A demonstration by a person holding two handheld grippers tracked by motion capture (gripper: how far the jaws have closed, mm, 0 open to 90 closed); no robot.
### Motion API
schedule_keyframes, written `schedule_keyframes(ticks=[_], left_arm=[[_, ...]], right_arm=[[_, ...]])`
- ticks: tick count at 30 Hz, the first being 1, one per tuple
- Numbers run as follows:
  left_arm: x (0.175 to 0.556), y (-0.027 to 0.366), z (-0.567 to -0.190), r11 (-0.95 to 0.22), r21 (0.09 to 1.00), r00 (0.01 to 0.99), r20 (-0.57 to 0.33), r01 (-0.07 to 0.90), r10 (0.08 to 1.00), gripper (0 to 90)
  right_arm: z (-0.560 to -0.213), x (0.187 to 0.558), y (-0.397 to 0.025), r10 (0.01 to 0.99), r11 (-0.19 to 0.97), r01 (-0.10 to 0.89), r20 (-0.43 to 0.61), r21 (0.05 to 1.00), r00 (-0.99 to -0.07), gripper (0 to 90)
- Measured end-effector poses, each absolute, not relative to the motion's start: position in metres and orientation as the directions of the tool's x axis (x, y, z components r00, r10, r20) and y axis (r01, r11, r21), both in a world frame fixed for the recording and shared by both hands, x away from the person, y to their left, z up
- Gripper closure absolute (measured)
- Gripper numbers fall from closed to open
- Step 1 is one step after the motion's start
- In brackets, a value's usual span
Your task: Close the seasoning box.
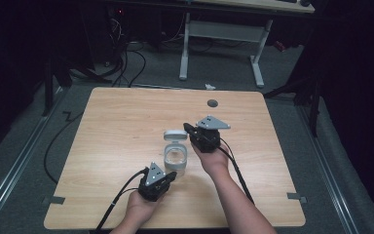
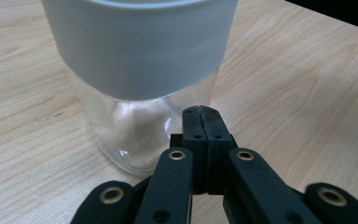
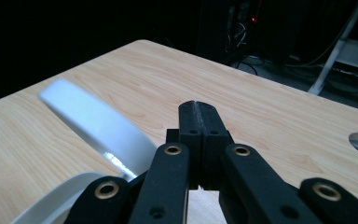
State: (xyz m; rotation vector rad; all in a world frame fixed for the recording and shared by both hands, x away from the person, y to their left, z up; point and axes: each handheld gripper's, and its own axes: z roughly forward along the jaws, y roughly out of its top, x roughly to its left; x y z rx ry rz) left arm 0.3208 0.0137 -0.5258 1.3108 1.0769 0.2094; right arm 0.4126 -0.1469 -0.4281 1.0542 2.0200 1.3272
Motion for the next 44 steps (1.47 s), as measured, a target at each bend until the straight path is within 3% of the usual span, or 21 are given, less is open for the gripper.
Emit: schedule_keyframes(ticks=[19, 20, 22, 24, 25, 26, 27, 28, 29, 31, 32, 37, 40, 44], left_arm=[[0.318, 0.024, -0.519, 0.317, 0.852, 0.544, -0.512, 0.415, 0.665, 89.6], [0.316, 0.033, -0.515, 0.312, 0.858, 0.555, -0.505, 0.409, 0.662, 84.5], [0.314, 0.042, -0.513, 0.31, 0.857, 0.556, -0.506, 0.411, 0.66, 82.7], [0.315, 0.06, -0.513, 0.295, 0.866, 0.542, -0.486, 0.402, 0.686, 73.6], [0.317, 0.068, -0.514, 0.29, 0.869, 0.532, -0.478, 0.401, 0.699, 73.6], [0.322, 0.081, -0.515, 0.285, 0.872, 0.505, -0.468, 0.398, 0.726, 65.3], [0.326, 0.089, -0.516, 0.285, 0.879, 0.484, -0.454, 0.383, 0.748, 65.3], [0.332, 0.102, -0.519, 0.275, 0.894, 0.448, -0.42, 0.354, 0.789, 57.3], [0.335, 0.109, -0.522, 0.271, 0.899, 0.421, -0.405, 0.344, 0.811, 57.3], [0.343, 0.129, -0.53, 0.276, 0.896, 0.352, -0.397, 0.347, 0.847, 51.4], [0.345, 0.136, -0.532, 0.276, 0.896, 0.329, -0.392, 0.348, 0.859, 50.0], [0.344, 0.15, -0.534, 0.328, 0.878, 0.27, -0.429, 0.348, 0.862, 49.9], [0.343, 0.144, -0.533, 0.293, 0.894, 0.284, -0.395, 0.34, 0.874, 49.0], [0.34, 0.141, -0.534, 0.308, 0.887, 0.285, -0.411, 0.345, 0.866, 48.8]], right_arm=[[-0.446, 0.345, -0.144, 0.773, 0.272, 0.292, -0.027, 0.917, -0.634, 89.4], [-0.444, 0.343, -0.152, 0.783, 0.265, 0.276, -0.04, 0.924, -0.62, 88.3], [-0.444, 0.343, -0.157, 0.789, 0.263, 0.275, -0.042, 0.925, -0.613, 88.0], [-0.453, 0.345, -0.185, 0.83, 0.225, 0.309, -0.016, 0.924, -0.558, 86.3], [-0.453, 0.345, -0.185, 0.83, 0.225, 0.309, -0.016, 0.924, -0.558, 86.3], [-0.466, 0.346, -0.207, 0.86, 0.217, 0.347, -0.011, 0.912, -0.511, 83.3], [-0.466, 0.346, -0.207, 0.86, 0.217, 0.347, -0.011, 0.912, -0.511, 83.3], [-0.481, 0.345, -0.23, 0.891, 0.205, 0.394, -0.005, 0.896, -0.453, 75.1], [-0.481, 0.345, -0.23, 0.891, 0.205, 0.394, -0.005, 0.896, -0.453, 75.1], [-0.496, 0.339, -0.257, 0.922, 0.183, 0.431, -0.002, 0.883, -0.387, 66.1], [-0.504, 0.33, -0.275, 0.942, 0.166, 0.442, -0.008, 0.882, -0.337, 60.1], [-0.518, 0.31, -0.299, 0.968, 0.08, 0.446, 0.037, 0.892, -0.248, 56.5], [-0.516, 0.314, -0.3, 0.965, 0.12, 0.45, 0.002, 0.885, -0.261, 54.8], [-0.517, 0.314, -0.3, 0.965, 0.093, 0.47, 0.036, 0.878, -0.259, 53.9]])
